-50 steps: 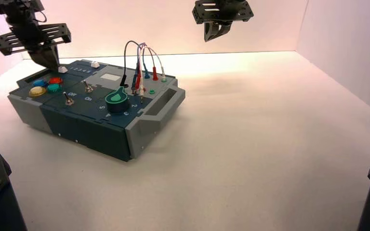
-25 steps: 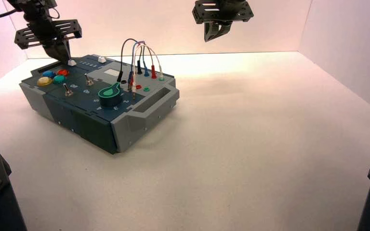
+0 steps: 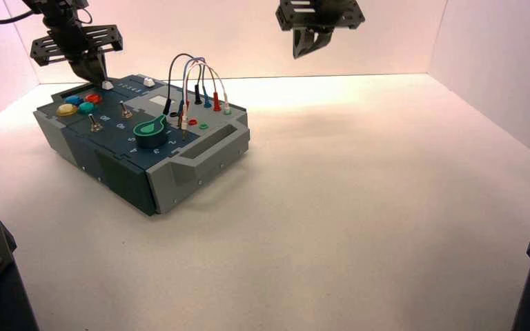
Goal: Move the box away.
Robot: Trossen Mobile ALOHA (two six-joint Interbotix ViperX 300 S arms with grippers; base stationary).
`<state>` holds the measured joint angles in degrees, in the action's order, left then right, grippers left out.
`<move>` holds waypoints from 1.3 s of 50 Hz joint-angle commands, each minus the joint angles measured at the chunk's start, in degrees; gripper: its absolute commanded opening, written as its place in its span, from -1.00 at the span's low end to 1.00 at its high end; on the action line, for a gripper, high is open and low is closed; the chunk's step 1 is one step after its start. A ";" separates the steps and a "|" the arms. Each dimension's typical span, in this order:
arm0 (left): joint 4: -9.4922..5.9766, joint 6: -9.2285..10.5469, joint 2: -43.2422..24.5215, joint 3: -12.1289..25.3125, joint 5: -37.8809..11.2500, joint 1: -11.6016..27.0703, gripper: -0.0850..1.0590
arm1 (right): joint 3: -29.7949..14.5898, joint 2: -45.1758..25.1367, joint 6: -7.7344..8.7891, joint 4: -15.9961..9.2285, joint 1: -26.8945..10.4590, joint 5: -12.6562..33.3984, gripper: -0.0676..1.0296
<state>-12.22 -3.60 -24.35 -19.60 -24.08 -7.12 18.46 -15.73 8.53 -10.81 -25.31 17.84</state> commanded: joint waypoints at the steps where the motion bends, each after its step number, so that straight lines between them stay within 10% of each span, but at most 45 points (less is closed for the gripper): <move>1: 0.00 -0.09 -1.58 0.44 0.62 0.79 -0.91 | -0.79 3.87 -0.09 -0.79 -2.55 1.05 -0.91; 48: 0.00 -4.22 -1.32 1.14 0.88 0.79 -0.90 | 10.28 10.55 -0.09 -13.01 -22.32 1.58 -0.92; 65: 0.00 -4.75 -1.23 1.32 0.88 0.79 -0.90 | 12.13 9.49 -0.44 -15.21 -23.99 0.09 -0.92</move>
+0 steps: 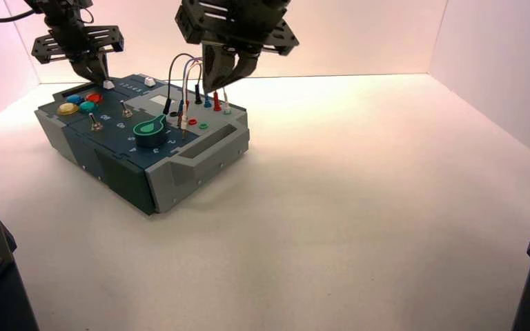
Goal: Move the box away.
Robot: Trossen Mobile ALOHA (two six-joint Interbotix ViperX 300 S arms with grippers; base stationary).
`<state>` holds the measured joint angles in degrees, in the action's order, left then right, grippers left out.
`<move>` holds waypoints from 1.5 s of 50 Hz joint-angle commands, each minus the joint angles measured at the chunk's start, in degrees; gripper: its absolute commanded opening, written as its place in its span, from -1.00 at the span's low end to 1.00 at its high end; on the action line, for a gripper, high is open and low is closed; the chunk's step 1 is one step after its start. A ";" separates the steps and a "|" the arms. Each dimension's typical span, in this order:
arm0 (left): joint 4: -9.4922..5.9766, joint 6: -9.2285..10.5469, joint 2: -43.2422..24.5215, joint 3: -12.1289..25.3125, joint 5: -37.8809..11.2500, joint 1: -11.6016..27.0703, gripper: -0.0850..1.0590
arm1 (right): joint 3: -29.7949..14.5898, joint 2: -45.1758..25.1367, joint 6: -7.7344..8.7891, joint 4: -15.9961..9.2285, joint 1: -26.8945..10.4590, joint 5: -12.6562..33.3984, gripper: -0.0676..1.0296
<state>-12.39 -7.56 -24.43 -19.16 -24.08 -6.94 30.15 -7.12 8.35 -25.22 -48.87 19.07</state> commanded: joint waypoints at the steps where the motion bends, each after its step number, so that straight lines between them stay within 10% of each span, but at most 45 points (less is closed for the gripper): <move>1: 0.26 -0.79 -1.14 0.97 0.79 0.62 -0.90 | 0.62 0.88 -0.26 -0.88 -0.44 -1.32 -0.92; 75: 0.09 -0.79 -0.35 1.58 0.62 1.58 -0.90 | -2.46 -7.21 -0.26 1.58 0.53 0.97 -0.92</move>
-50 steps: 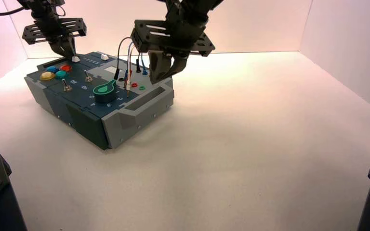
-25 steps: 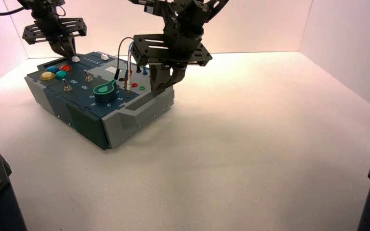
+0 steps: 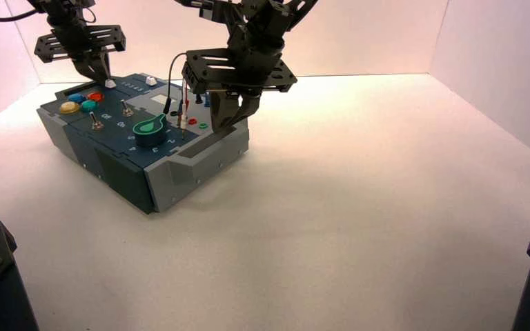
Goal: Move the box away.
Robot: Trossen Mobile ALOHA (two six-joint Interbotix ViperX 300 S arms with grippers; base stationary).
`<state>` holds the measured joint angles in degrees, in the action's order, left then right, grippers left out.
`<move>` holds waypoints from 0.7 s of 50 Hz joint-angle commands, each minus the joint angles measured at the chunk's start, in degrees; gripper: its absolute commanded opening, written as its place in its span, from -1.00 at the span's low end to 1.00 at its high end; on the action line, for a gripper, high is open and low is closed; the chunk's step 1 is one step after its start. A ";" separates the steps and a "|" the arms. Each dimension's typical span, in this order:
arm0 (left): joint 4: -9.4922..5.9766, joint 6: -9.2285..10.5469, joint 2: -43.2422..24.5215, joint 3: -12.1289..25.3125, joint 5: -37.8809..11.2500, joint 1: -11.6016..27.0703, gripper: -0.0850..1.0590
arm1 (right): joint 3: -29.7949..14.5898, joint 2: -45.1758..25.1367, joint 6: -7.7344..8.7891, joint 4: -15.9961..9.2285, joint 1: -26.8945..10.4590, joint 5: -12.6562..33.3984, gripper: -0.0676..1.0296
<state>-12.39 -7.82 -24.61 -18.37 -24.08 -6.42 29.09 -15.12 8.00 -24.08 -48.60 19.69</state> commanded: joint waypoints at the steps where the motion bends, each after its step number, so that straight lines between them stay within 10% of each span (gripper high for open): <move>1: 0.00 -0.53 -0.09 0.79 0.62 1.05 -0.91 | -1.32 0.70 0.09 0.44 0.26 0.35 -0.92; 35: -0.62 -0.53 1.32 1.67 0.53 1.41 -0.90 | -2.02 0.09 0.09 4.22 7.65 2.90 -0.92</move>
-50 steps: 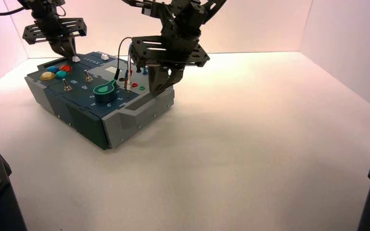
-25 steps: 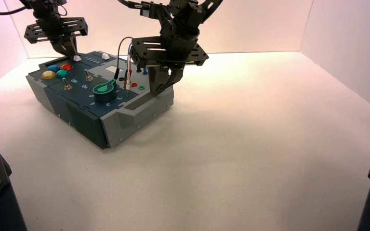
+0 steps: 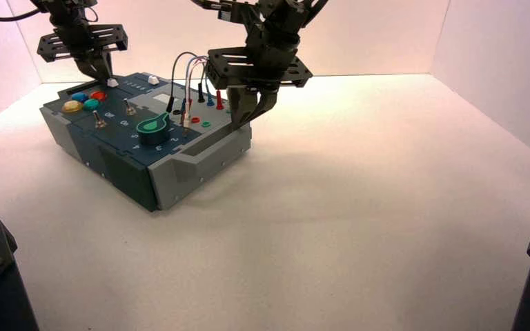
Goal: Move the box away.
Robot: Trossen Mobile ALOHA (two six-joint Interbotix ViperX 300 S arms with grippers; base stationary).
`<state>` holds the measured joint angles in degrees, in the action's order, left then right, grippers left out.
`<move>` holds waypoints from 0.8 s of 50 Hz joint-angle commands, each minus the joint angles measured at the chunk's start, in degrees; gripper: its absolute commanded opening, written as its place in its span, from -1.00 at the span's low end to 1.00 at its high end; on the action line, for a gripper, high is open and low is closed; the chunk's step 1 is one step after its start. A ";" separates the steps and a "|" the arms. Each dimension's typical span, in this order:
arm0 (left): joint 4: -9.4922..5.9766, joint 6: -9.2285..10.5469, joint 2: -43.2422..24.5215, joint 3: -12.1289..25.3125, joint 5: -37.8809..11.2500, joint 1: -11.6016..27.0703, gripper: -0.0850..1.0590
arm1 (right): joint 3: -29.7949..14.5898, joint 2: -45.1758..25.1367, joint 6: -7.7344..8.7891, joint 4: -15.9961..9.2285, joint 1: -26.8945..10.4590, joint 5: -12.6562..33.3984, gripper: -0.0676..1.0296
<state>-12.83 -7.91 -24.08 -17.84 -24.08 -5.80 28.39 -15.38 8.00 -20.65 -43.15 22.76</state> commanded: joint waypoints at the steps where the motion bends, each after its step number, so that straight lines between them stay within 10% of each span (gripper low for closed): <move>1: -0.18 -0.44 0.79 1.23 0.44 0.79 -0.90 | -1.49 0.09 0.09 0.79 2.20 -0.18 -0.92; 40: -0.44 -0.44 4.48 1.14 -0.35 1.67 -0.90 | -8.96 -3.60 0.09 7.65 12.74 0.88 -0.92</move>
<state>-13.18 -8.00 -22.94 -17.31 -24.70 -4.66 21.45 -19.86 8.00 -13.97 -33.75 23.99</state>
